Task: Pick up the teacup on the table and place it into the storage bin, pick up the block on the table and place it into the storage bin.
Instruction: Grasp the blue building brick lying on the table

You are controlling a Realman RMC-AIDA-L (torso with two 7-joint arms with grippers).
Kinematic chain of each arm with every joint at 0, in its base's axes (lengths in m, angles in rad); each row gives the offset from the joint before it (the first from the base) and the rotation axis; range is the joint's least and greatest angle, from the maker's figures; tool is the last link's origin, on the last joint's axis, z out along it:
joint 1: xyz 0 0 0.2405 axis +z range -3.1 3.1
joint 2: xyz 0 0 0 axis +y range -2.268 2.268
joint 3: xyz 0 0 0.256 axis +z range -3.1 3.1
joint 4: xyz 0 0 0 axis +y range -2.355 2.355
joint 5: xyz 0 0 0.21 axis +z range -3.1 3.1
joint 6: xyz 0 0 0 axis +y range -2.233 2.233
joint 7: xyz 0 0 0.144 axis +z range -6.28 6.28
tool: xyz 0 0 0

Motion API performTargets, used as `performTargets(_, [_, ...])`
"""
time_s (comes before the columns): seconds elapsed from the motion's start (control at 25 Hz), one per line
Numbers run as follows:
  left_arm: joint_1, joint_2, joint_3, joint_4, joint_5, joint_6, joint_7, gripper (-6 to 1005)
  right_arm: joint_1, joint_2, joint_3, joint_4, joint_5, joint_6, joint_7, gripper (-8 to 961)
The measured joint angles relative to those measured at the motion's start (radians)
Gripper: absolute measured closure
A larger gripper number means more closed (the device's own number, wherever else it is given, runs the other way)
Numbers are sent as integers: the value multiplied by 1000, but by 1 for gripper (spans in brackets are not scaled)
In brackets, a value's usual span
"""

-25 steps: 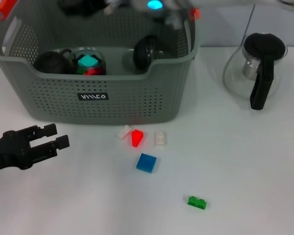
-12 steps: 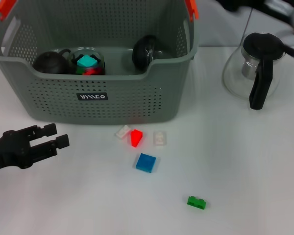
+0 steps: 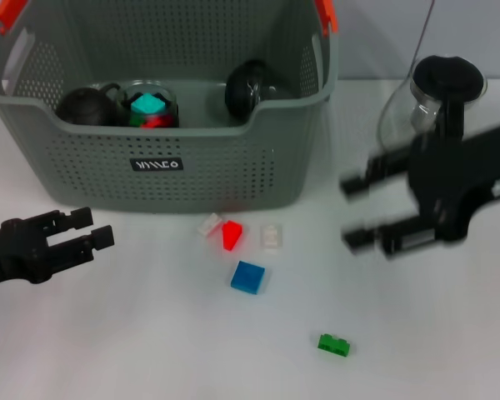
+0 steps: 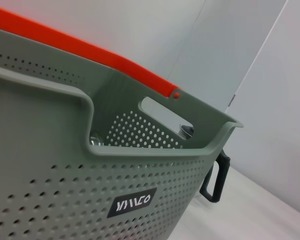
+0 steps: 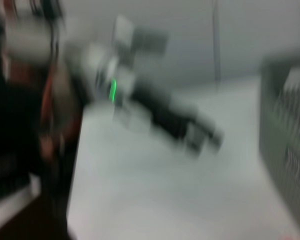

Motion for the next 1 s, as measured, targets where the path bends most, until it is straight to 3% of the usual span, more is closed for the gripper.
performTargets(0.2, [-5, 1, 1, 0, 0, -1, -1, 359, 142, 72, -62, -85, -332, -126, 97, 299])
performTargets(0.32, [-5, 0, 1, -2, 0, -4, -1, 359, 212, 101, -147, -66, -440, -131, 111, 298])
performTargets(0.4, [-3, -1, 0, -6, 0, -9, -1, 359, 244, 104, -231, -37, -466, -102, 141, 298])
performTargets(0.44, [0, -1, 0, -6, 0, -11, -1, 359, 276, 104, -309, 4, -482, -22, 210, 298])
performTargets(0.52, [3, -3, -1, -6, 0, -14, -1, 359, 290, 105, -340, 28, -487, 34, 257, 298])
performTargets(0.68, [4, -5, 0, -7, 1, -21, -1, 359, 387, 107, -487, 179, -501, 254, 547, 298])
performTargets(0.8, [3, -5, 0, -7, 1, -25, 0, 359, 429, 110, -538, 250, -495, 315, 610, 298])
performTargets(1.0, [1, -5, 1, -8, 1, -29, 0, 359, 498, 116, -721, 354, -468, 467, 641, 298])
